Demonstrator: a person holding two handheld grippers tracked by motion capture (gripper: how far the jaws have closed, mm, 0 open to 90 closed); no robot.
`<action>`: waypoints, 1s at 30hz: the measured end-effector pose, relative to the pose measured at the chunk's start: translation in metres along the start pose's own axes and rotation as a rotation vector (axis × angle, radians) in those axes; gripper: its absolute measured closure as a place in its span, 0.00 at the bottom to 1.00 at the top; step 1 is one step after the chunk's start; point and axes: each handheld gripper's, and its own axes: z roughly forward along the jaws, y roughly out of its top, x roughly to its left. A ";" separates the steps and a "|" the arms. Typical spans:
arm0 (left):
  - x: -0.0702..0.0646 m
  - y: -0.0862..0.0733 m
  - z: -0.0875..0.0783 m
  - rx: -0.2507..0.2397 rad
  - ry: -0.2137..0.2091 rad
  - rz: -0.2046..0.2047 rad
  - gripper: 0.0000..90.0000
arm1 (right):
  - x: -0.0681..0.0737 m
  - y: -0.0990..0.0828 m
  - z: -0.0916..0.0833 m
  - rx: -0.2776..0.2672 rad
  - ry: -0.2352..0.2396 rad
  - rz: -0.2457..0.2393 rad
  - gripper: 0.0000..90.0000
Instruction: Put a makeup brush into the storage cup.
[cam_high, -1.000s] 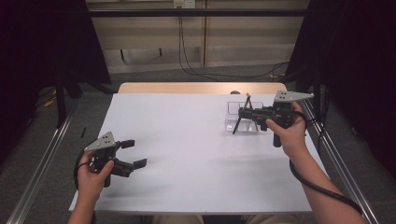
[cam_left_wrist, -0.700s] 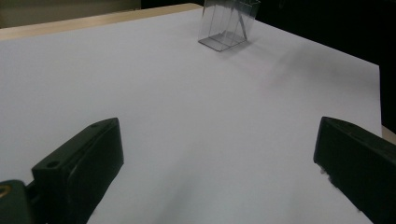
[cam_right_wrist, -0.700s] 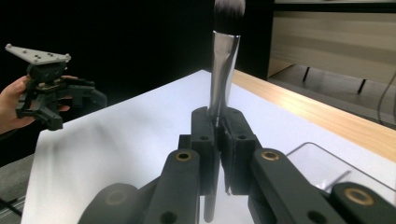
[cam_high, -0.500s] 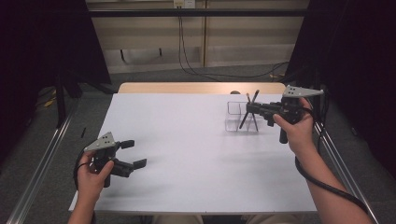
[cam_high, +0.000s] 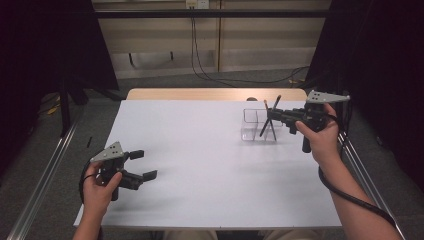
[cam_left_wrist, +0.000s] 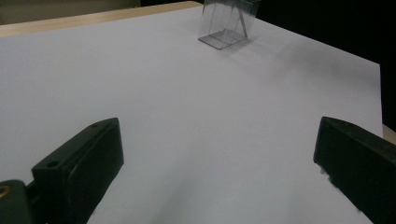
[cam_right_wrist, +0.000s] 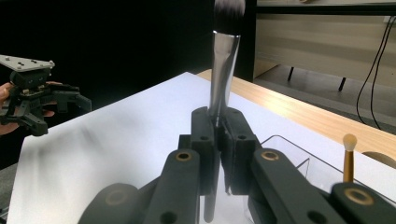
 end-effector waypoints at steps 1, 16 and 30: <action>0.000 0.000 0.000 -0.004 -0.001 -0.001 0.02 | 0.000 0.000 0.000 -0.002 -0.001 -0.001 0.93; -0.002 0.000 0.001 0.006 0.004 0.003 0.02 | -0.006 0.003 -0.001 0.001 -0.023 -0.003 0.93; -0.001 -0.001 0.001 0.006 -0.002 0.007 0.02 | -0.021 0.008 0.004 0.017 -0.092 -0.011 0.93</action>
